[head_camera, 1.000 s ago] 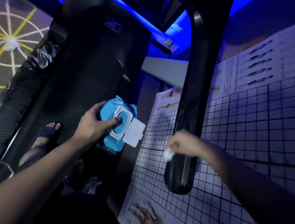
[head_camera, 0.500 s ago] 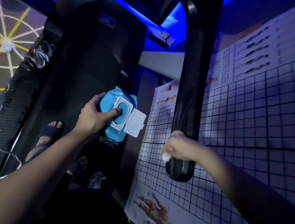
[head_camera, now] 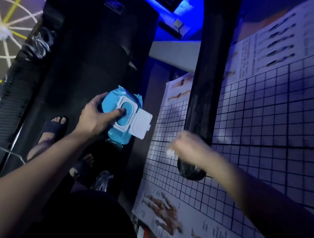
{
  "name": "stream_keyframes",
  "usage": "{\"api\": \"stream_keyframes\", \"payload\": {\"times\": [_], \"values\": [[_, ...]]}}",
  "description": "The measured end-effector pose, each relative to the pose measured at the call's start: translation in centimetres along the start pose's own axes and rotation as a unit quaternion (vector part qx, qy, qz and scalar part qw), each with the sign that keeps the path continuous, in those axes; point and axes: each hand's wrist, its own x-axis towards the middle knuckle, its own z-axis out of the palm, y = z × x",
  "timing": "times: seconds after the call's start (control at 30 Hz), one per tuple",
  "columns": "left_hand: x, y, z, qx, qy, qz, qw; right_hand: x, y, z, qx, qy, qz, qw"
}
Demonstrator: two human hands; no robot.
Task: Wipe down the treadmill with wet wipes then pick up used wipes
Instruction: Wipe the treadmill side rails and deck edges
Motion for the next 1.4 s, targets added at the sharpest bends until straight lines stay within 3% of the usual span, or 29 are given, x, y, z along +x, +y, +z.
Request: {"api": "stream_keyframes", "payload": {"times": [0.07, 0.2, 0.37, 0.4, 0.47, 0.5, 0.53, 0.6, 0.77, 0.8, 0.87, 0.93, 0.97, 1.1, 1.17, 1.23, 1.3, 1.33, 1.4], "values": [[-0.4, -0.4, -0.2, 0.005, -0.010, -0.005, 1.000, 2.8, 1.5, -1.9, -0.067, 0.080, 0.058, 0.993], [-1.0, -0.1, -0.6, 0.019, -0.034, 0.001, 0.999, 2.0, 1.6, -0.6, -0.095, -0.068, 0.045, 0.992], [-1.1, 0.4, -0.5, 0.015, -0.036, -0.001, 0.999, -2.9, -0.6, 1.7, 0.052, -0.180, -0.059, 0.980], [-1.1, 0.5, -0.4, 0.013, -0.035, -0.001, 0.999, -2.5, -0.3, 1.2, 0.079, -0.163, -0.042, 0.982], [-1.2, 0.4, -0.1, 0.009, -0.039, 0.001, 0.999, -1.0, 1.0, 0.5, 0.132, -0.041, 0.019, 0.990], [-1.3, 0.4, 0.1, 0.006, -0.042, 0.004, 0.999, -0.2, 1.8, 0.7, 0.112, 0.024, 0.044, 0.992], [-1.4, 0.3, 0.3, 0.004, -0.044, 0.004, 0.999, 0.1, 2.1, 1.0, 0.059, 0.036, 0.055, 0.996], [-1.6, 0.4, 0.7, 0.005, -0.054, 0.004, 0.999, -0.4, 1.4, 2.1, -0.019, -0.035, 0.055, 0.998], [-2.2, 0.6, 0.8, -0.006, -0.070, -0.001, 0.998, -4.0, -1.3, 5.5, 0.041, -0.183, -0.037, 0.982], [-2.2, 0.5, 0.9, -0.013, -0.069, -0.001, 0.998, -4.0, -1.0, 5.3, 0.087, -0.159, -0.022, 0.983], [-2.4, 0.4, 1.1, -0.028, -0.065, -0.003, 0.997, -3.4, 0.9, 4.3, 0.154, -0.007, 0.034, 0.988], [-2.7, 0.3, 1.3, -0.043, -0.069, -0.007, 0.997, -2.9, 2.8, 3.3, 0.135, 0.166, 0.081, 0.974], [-2.7, 0.3, 1.4, -0.049, -0.073, -0.008, 0.996, -3.0, 3.3, 3.0, 0.110, 0.184, 0.086, 0.973], [-2.6, 0.7, 1.3, -0.058, -0.082, -0.003, 0.995, -3.7, 2.2, 4.9, 0.019, -0.018, 0.012, 1.000], [-2.4, 0.6, 1.2, -0.062, -0.079, 0.000, 0.995, -4.1, 2.4, 5.2, 0.054, 0.019, -0.037, 0.998], [-2.2, 0.6, 1.1, -0.067, -0.068, 0.001, 0.995, -3.7, 3.5, 4.3, 0.086, 0.156, -0.046, 0.983], [-1.8, 0.5, 0.9, -0.075, -0.063, -0.003, 0.995, -2.4, 3.8, 3.1, 0.046, 0.281, -0.023, 0.958], [-1.7, 0.5, 0.8, -0.075, -0.065, -0.006, 0.995, -1.8, 3.9, 3.0, 0.028, 0.281, 0.002, 0.959], [-1.3, 0.8, 0.3, -0.086, -0.073, -0.012, 0.994, -1.3, 3.2, 3.4, 0.021, 0.158, 0.043, 0.986]]}}
